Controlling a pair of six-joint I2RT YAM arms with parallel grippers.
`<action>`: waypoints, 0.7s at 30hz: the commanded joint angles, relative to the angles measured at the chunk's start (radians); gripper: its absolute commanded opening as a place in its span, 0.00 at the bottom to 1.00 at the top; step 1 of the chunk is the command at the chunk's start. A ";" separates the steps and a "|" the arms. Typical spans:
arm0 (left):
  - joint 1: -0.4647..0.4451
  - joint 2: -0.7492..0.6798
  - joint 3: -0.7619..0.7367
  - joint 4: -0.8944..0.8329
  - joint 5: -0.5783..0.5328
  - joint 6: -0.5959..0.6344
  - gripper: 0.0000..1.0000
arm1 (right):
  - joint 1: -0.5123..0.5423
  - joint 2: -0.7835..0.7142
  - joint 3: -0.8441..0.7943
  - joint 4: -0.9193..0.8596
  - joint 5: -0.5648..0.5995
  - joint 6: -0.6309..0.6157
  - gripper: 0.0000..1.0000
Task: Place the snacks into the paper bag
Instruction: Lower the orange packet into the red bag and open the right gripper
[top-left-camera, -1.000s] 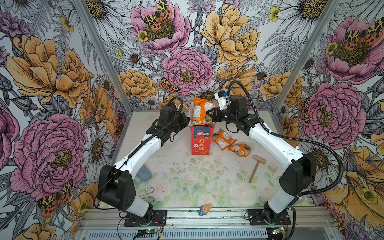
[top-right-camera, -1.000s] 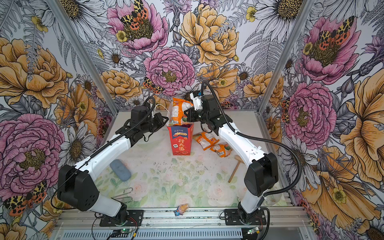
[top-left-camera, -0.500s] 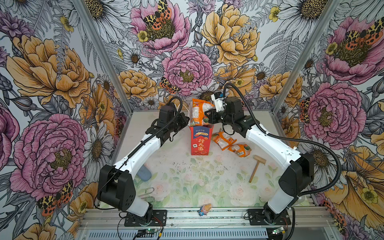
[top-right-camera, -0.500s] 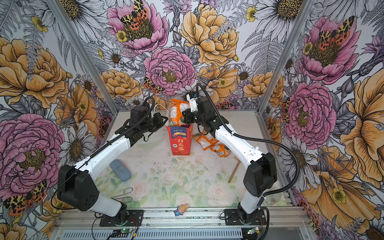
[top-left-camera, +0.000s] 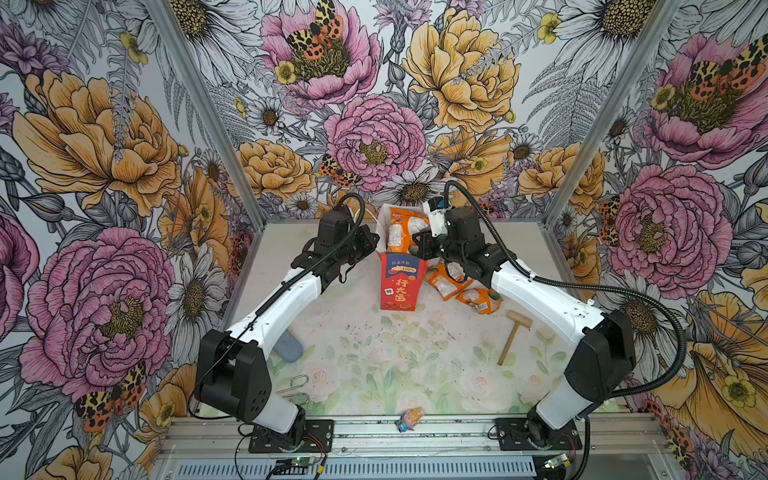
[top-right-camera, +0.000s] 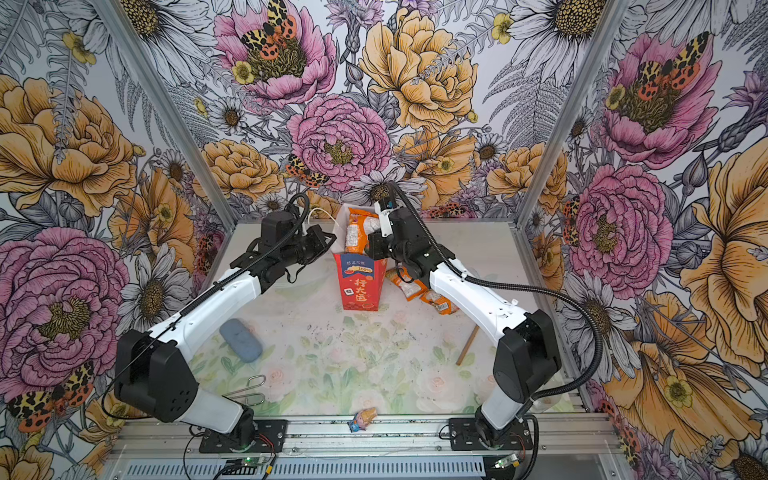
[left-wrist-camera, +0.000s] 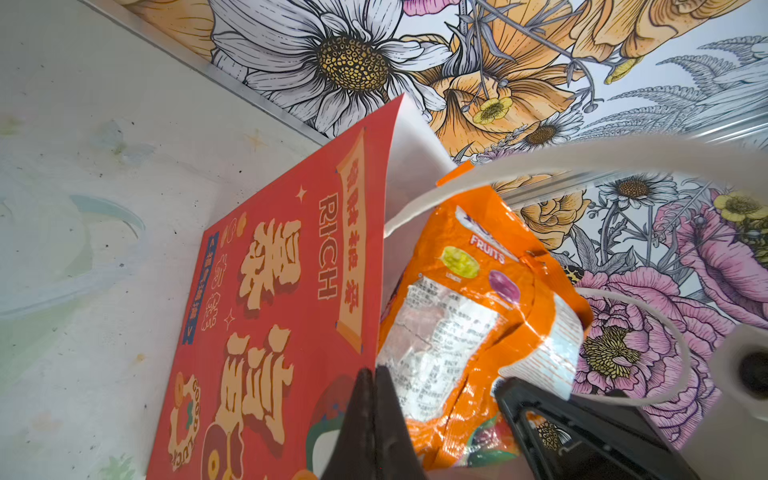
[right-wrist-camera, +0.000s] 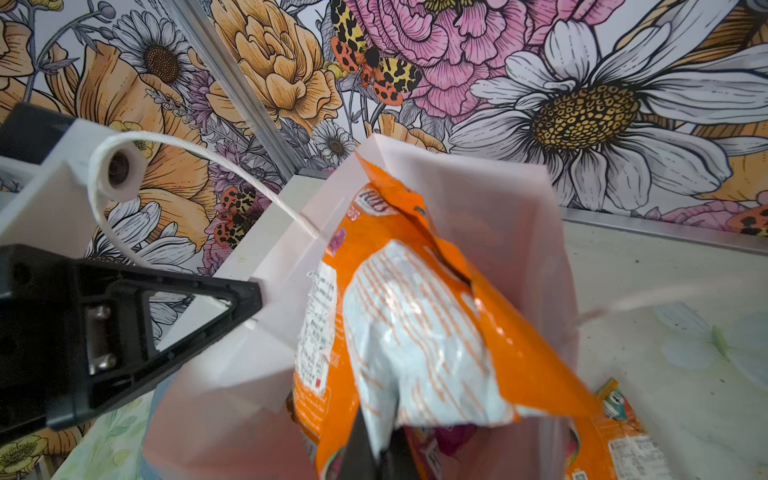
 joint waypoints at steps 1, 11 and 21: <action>0.002 -0.030 0.002 0.024 0.014 -0.001 0.00 | 0.010 -0.050 0.001 0.069 0.015 -0.001 0.00; 0.003 -0.040 -0.005 0.023 0.013 0.001 0.00 | 0.013 -0.054 0.009 0.067 0.003 0.000 0.00; 0.004 -0.041 -0.010 0.026 0.010 0.001 0.00 | 0.013 -0.045 0.023 0.065 -0.054 0.006 0.26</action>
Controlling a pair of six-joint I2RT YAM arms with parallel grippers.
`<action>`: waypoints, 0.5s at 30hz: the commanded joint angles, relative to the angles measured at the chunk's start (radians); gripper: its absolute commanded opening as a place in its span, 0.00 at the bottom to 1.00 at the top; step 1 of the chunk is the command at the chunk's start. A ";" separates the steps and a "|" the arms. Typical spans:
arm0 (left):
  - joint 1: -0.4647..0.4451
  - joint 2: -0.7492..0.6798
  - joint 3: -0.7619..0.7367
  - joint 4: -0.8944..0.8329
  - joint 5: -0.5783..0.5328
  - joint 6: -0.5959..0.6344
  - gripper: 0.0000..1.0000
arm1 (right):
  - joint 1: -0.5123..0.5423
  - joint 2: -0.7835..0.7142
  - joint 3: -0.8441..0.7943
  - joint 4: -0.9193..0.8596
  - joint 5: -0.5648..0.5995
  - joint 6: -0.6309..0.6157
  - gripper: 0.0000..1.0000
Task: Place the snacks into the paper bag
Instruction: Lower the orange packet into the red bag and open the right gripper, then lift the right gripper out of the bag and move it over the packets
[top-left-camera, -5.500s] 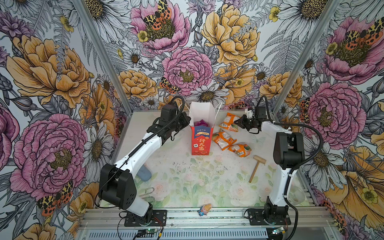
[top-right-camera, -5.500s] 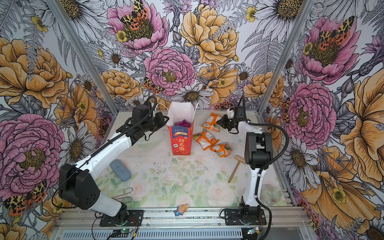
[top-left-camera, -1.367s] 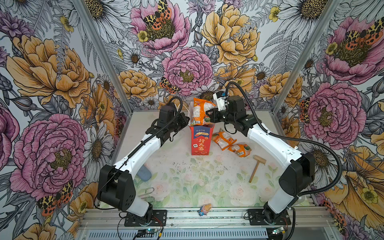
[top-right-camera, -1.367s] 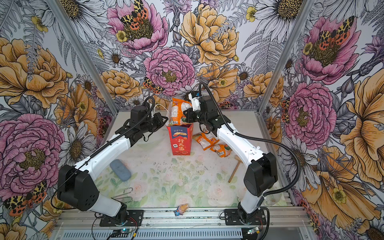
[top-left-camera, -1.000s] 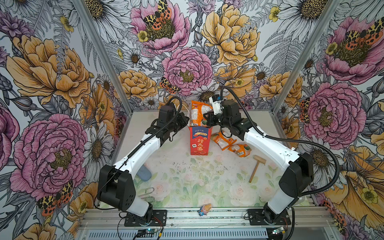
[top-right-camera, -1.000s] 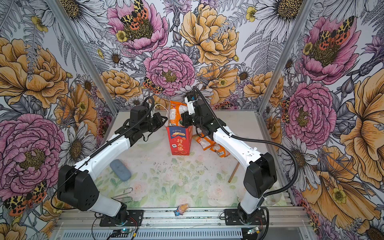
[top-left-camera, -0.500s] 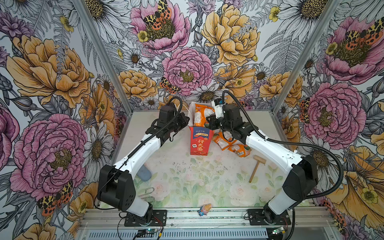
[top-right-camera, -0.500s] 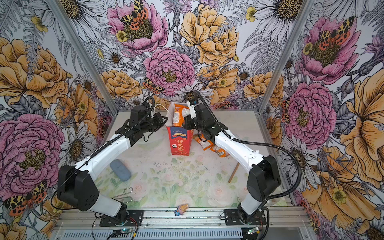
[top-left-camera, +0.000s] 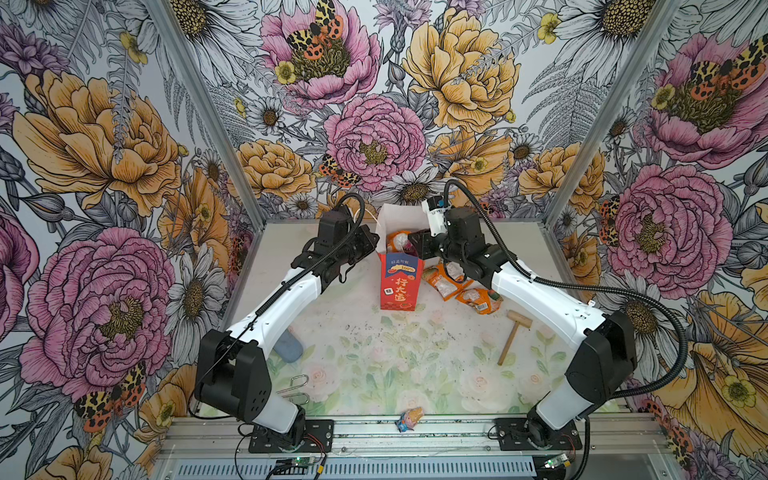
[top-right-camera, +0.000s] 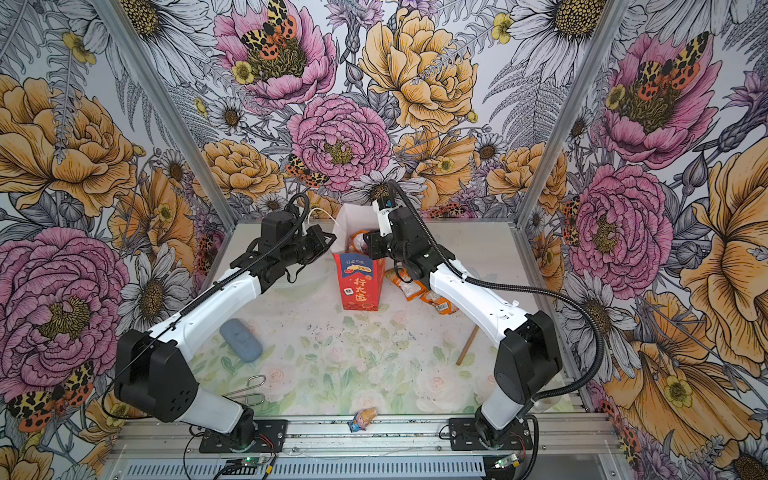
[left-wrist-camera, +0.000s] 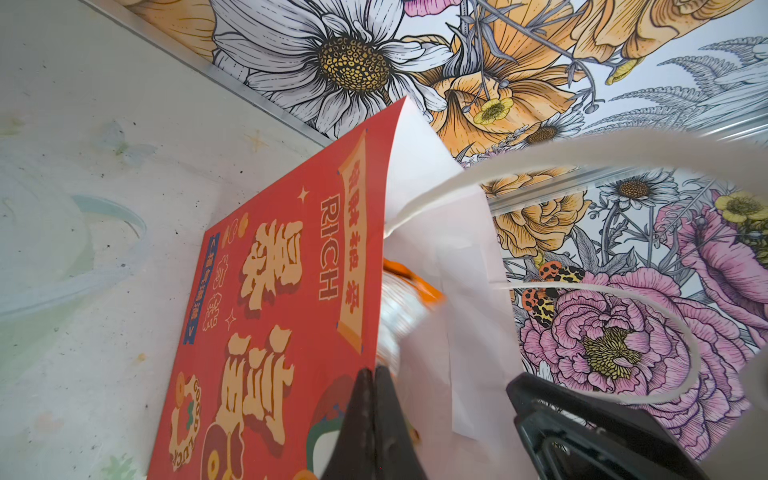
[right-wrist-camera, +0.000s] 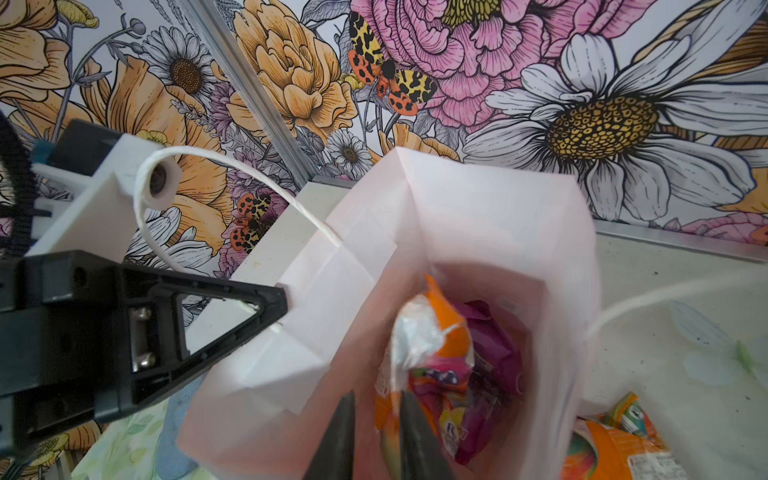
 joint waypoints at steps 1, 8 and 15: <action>0.005 -0.041 -0.011 0.026 0.010 0.001 0.00 | 0.008 -0.039 0.024 0.032 -0.027 0.001 0.27; 0.005 -0.042 -0.012 0.025 0.011 0.001 0.00 | 0.007 -0.056 0.028 0.028 -0.051 -0.026 0.31; 0.004 -0.039 -0.010 0.024 0.011 0.000 0.00 | 0.000 -0.078 0.054 -0.026 -0.044 -0.058 0.42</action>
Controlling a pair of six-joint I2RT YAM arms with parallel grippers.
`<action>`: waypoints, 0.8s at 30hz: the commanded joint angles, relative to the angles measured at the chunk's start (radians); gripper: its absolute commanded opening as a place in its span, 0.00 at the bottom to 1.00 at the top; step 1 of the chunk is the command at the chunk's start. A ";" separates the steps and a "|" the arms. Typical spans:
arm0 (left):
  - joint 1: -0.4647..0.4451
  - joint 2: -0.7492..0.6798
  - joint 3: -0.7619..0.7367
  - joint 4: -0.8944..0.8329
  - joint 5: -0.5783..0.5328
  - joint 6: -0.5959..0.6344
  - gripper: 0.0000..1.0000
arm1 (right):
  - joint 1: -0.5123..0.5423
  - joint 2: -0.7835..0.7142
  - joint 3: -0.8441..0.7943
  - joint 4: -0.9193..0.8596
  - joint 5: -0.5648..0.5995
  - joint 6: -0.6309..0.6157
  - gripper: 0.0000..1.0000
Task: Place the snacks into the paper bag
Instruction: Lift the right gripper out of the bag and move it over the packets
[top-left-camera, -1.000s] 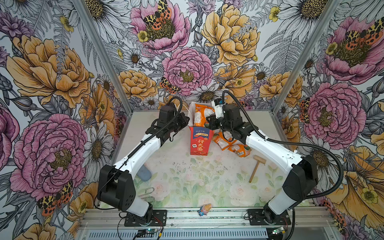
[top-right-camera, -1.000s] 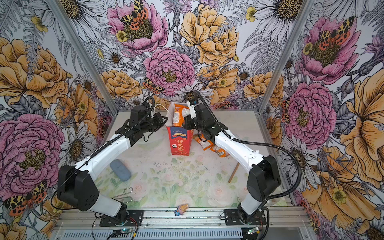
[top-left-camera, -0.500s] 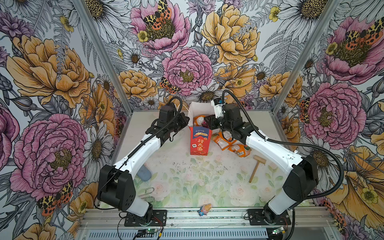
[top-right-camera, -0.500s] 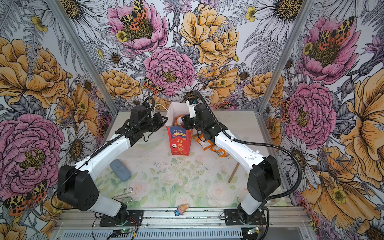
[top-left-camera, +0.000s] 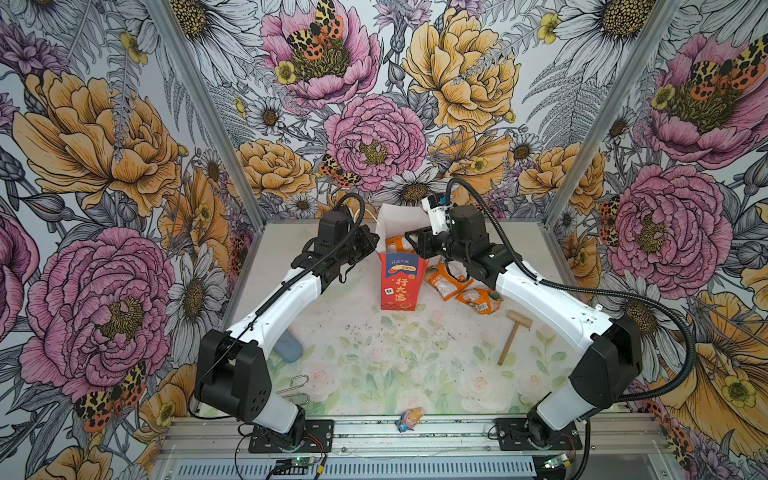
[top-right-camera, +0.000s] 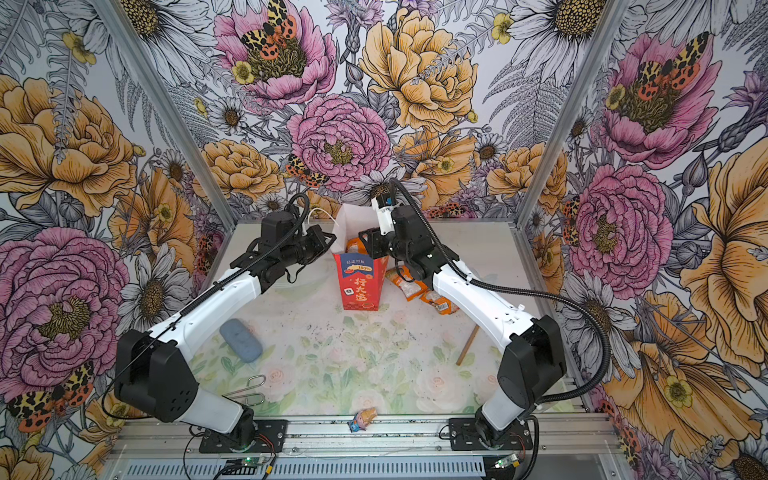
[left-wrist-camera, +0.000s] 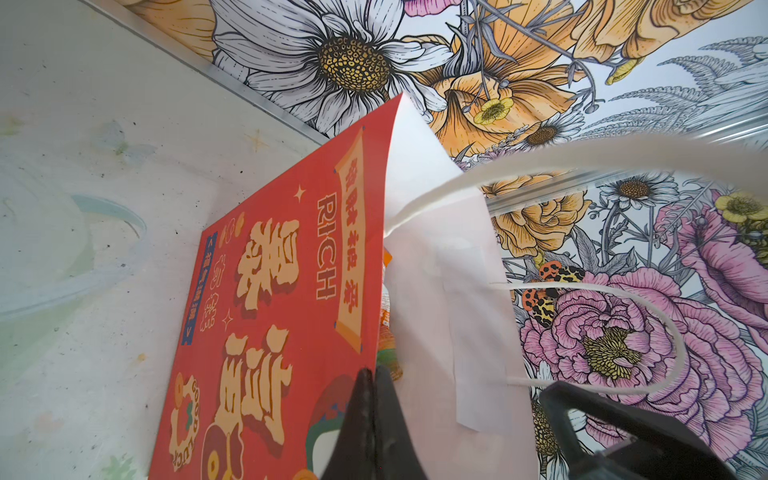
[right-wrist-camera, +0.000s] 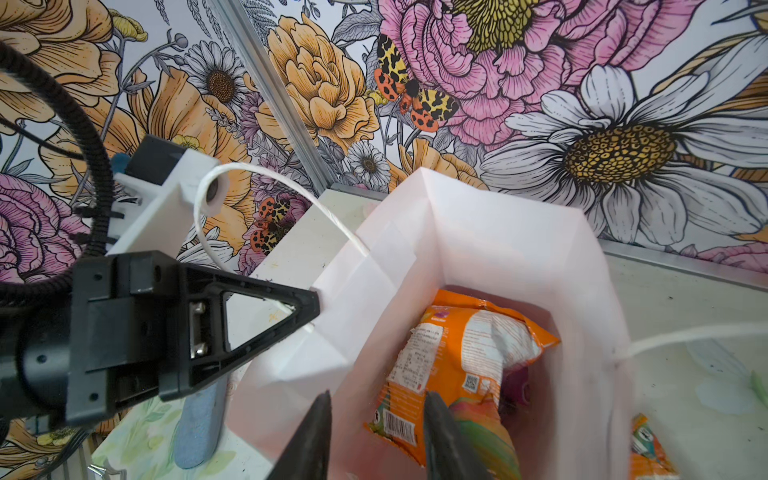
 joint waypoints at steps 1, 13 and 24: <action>0.004 -0.037 -0.009 0.024 0.012 0.001 0.00 | -0.002 -0.049 0.048 -0.028 -0.007 -0.026 0.44; 0.007 -0.041 -0.010 0.023 0.015 0.004 0.00 | -0.076 -0.149 0.078 -0.124 0.023 -0.036 0.70; 0.011 -0.039 -0.005 0.020 0.023 0.007 0.00 | -0.206 -0.235 0.094 -0.256 0.084 -0.002 0.75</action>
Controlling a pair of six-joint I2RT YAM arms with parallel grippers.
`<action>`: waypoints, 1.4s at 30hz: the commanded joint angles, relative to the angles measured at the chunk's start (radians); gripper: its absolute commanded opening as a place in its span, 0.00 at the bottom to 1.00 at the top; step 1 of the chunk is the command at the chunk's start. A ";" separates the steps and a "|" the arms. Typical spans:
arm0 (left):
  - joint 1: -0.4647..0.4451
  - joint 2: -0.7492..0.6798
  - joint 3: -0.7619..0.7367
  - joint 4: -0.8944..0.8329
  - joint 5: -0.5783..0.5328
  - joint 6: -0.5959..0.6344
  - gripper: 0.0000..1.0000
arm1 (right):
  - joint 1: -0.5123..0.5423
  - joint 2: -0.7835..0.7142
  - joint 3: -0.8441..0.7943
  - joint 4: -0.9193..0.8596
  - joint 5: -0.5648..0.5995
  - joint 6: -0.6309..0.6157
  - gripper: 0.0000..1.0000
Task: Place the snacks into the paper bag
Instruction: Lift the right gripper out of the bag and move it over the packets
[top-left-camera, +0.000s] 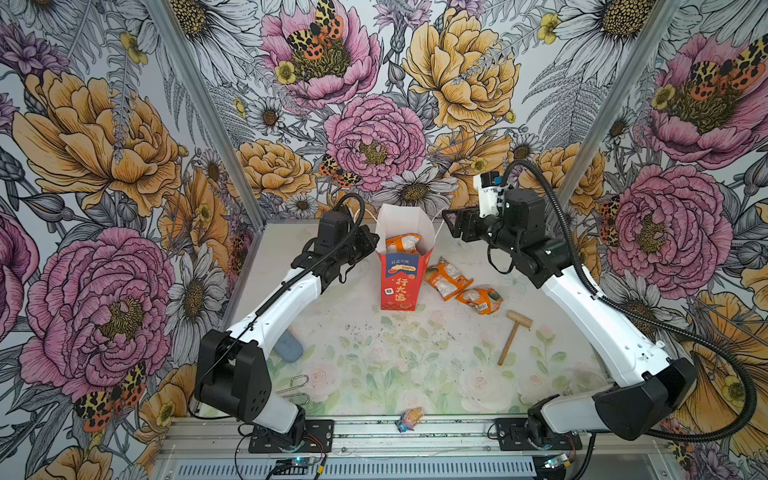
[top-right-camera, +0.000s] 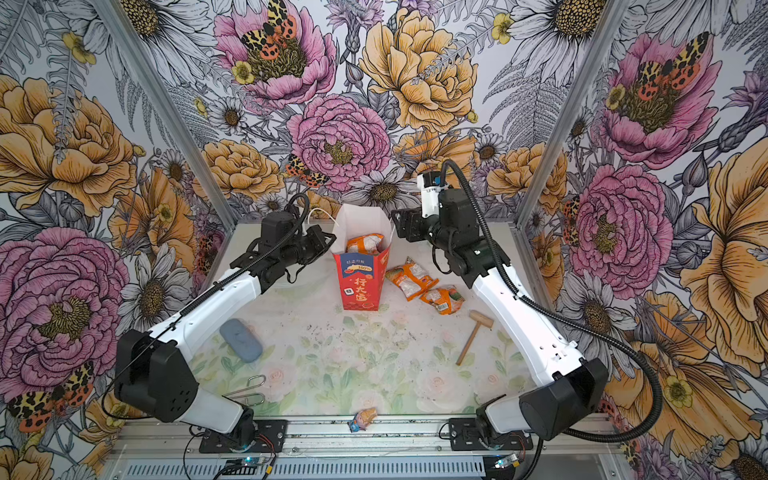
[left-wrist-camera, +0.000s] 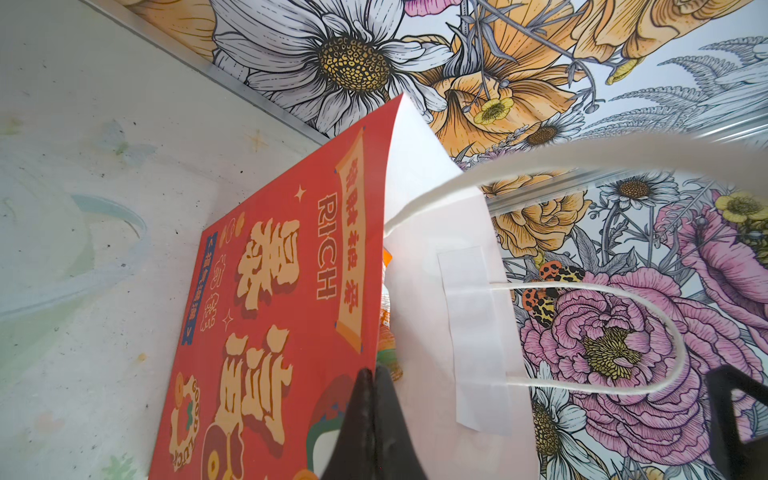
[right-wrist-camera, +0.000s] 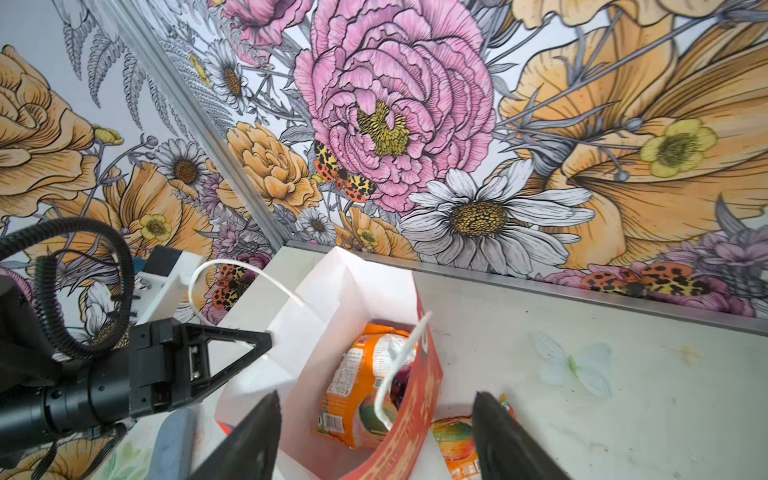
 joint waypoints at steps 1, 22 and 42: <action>0.012 -0.039 -0.003 0.018 0.022 0.007 0.00 | -0.032 -0.042 0.034 -0.076 0.055 0.014 0.75; 0.018 -0.031 -0.006 0.043 0.065 0.004 0.00 | -0.202 -0.041 0.057 -0.319 0.060 0.061 0.84; 0.021 -0.032 -0.023 0.061 0.099 0.006 0.00 | -0.262 0.085 0.051 -0.447 -0.092 -0.049 0.94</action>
